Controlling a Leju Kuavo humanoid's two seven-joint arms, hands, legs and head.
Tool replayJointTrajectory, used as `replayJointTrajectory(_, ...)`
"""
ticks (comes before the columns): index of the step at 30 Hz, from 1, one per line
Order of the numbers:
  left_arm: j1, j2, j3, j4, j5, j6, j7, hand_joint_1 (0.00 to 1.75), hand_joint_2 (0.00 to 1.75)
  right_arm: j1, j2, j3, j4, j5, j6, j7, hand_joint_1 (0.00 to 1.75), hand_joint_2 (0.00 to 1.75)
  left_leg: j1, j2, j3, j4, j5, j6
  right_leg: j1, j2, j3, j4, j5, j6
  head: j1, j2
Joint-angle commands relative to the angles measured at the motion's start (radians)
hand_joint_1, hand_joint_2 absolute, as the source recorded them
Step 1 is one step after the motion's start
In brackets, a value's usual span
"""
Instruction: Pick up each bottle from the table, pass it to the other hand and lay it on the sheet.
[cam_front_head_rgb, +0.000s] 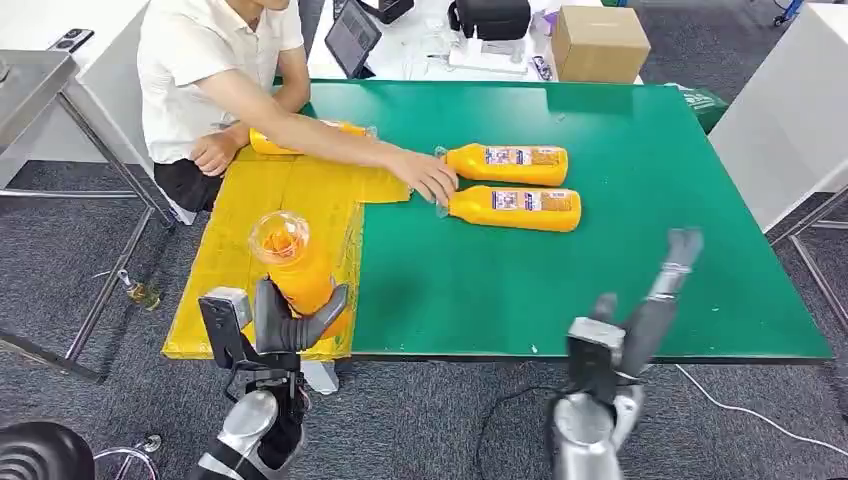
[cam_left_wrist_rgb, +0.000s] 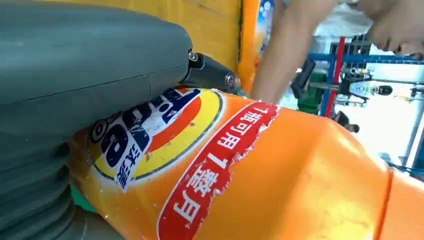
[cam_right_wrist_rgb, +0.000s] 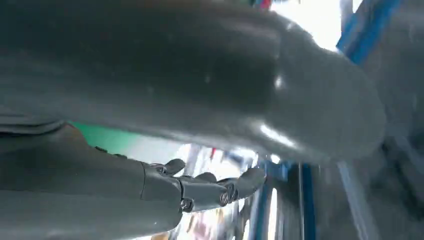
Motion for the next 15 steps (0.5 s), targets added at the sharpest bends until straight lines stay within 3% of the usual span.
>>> replayJointTrajectory(1, -0.149, -0.007, 0.181, 0.276, -0.943, 0.143, 0.087, 1.75, 1.75, -0.017, 0.04, -0.041, -0.101, 0.043, 0.004, 0.001, 0.0, 0.0, 0.0, 0.002, 0.003, -0.001, 0.0, 0.0, 0.001, 0.001, 0.002, -0.001, 0.0, -0.002, -0.001, 0.0)
replayJointTrajectory(3, -0.22, 0.012, 0.156, 0.413, -1.107, 0.135, 0.198, 1.75, 1.75, -0.029, 0.027, 0.021, -0.007, 0.028, 0.004, 0.001, 0.0, 0.0, 0.001, 0.003, 0.009, -0.002, -0.002, 0.001, 0.003, 0.0, 0.008, -0.001, -0.002, -0.005, -0.001, 0.0)
replayJointTrajectory(8, -0.22, 0.012, 0.156, 0.413, -1.107, 0.135, 0.198, 1.75, 1.75, -0.029, 0.027, 0.021, -0.007, 0.028, 0.004, 0.001, 0.0, 0.0, 0.001, 0.003, 0.004, -0.001, 0.0, 0.0, 0.002, 0.001, 0.002, -0.001, 0.001, -0.002, -0.001, 0.0)
replayJointTrajectory(11, -0.22, 0.012, 0.156, 0.413, -1.107, 0.135, 0.198, 1.75, 1.75, -0.029, 0.027, 0.021, -0.007, 0.028, 0.004, 0.001, 0.0, 0.0, 0.002, 0.002, 0.008, -0.002, -0.001, 0.0, 0.003, 0.0, 0.007, -0.001, -0.001, -0.004, 0.0, 0.0)
replayJointTrajectory(13, -0.319, -0.003, 0.113, 0.566, -1.193, 0.08, 0.275, 1.75, 1.75, -0.054, 0.009, 0.061, 0.103, 0.008, 0.004, 0.001, 0.0, 0.0, 0.002, 0.001, 0.004, -0.001, 0.0, 0.0, 0.003, 0.0, 0.005, -0.001, 0.0, -0.003, 0.0, 0.0)
replayJointTrajectory(14, -0.341, -0.011, 0.108, 0.603, -1.198, 0.079, 0.283, 1.75, 1.75, -0.058, 0.006, 0.071, 0.12, -0.003, 0.004, 0.001, 0.0, 0.0, 0.002, 0.002, 0.011, -0.001, -0.002, 0.001, 0.005, -0.001, 0.011, -0.002, -0.002, -0.005, -0.001, 0.0)
replayJointTrajectory(15, -0.373, -0.008, 0.051, 0.646, -1.191, 0.059, 0.307, 1.75, 1.75, -0.105, -0.096, 0.161, 0.041, 0.027, 0.004, 0.127, 0.0, 0.0, 0.002, 0.001, 0.006, -0.001, 0.001, 0.0, 0.004, 0.0, 0.006, -0.001, 0.0, -0.003, 0.0, 0.0)
